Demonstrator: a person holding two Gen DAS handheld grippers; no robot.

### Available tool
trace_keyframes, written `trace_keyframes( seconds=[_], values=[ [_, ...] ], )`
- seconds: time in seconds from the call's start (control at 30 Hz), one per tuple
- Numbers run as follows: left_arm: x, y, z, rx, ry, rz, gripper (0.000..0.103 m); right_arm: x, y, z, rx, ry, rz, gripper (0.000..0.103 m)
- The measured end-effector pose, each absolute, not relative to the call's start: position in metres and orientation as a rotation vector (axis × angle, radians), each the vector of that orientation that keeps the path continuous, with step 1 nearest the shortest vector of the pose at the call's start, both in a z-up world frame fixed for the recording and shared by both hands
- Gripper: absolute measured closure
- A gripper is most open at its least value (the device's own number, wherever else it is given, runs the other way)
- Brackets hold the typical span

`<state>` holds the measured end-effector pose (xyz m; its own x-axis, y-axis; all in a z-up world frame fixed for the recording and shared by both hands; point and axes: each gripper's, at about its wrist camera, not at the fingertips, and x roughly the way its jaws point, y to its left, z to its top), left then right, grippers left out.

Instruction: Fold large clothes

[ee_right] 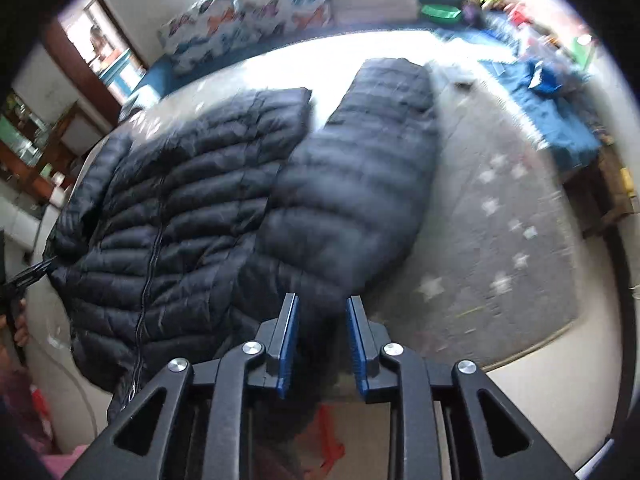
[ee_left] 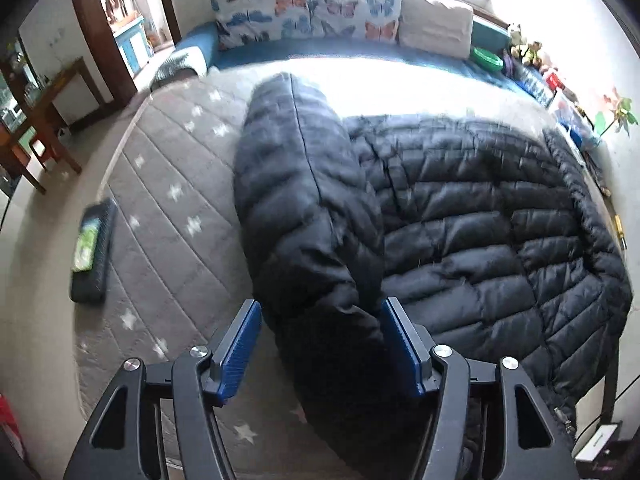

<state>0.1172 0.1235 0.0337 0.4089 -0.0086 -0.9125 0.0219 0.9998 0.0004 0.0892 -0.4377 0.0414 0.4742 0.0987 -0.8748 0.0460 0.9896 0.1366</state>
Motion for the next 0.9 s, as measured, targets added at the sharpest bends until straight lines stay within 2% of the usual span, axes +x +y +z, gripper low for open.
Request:
trace_keyframes(
  seconds=[0.23, 0.37, 0.6, 0.9],
  values=[
    [0.136, 0.111, 0.097, -0.074, 1.026, -0.130, 0.034, 0.121, -0.416, 0.075, 0.083, 0.949, 0.111, 0.047],
    [0.167, 0.076, 0.085, -0.129, 1.072, -0.237, 0.034, 0.159, -0.388, 0.060, 0.076, 0.973, 0.183, 0.047],
    [0.229, 0.037, 0.009, -0.204, 1.258, -0.286, 0.034, 0.225, -0.366, 0.016, 0.112, 1.051, 0.224, 0.047],
    [0.257, 0.089, -0.054, -0.229, 1.333, -0.066, 0.034, 0.271, -0.385, -0.046, 0.191, 1.147, 0.223, 0.047]
  ],
)
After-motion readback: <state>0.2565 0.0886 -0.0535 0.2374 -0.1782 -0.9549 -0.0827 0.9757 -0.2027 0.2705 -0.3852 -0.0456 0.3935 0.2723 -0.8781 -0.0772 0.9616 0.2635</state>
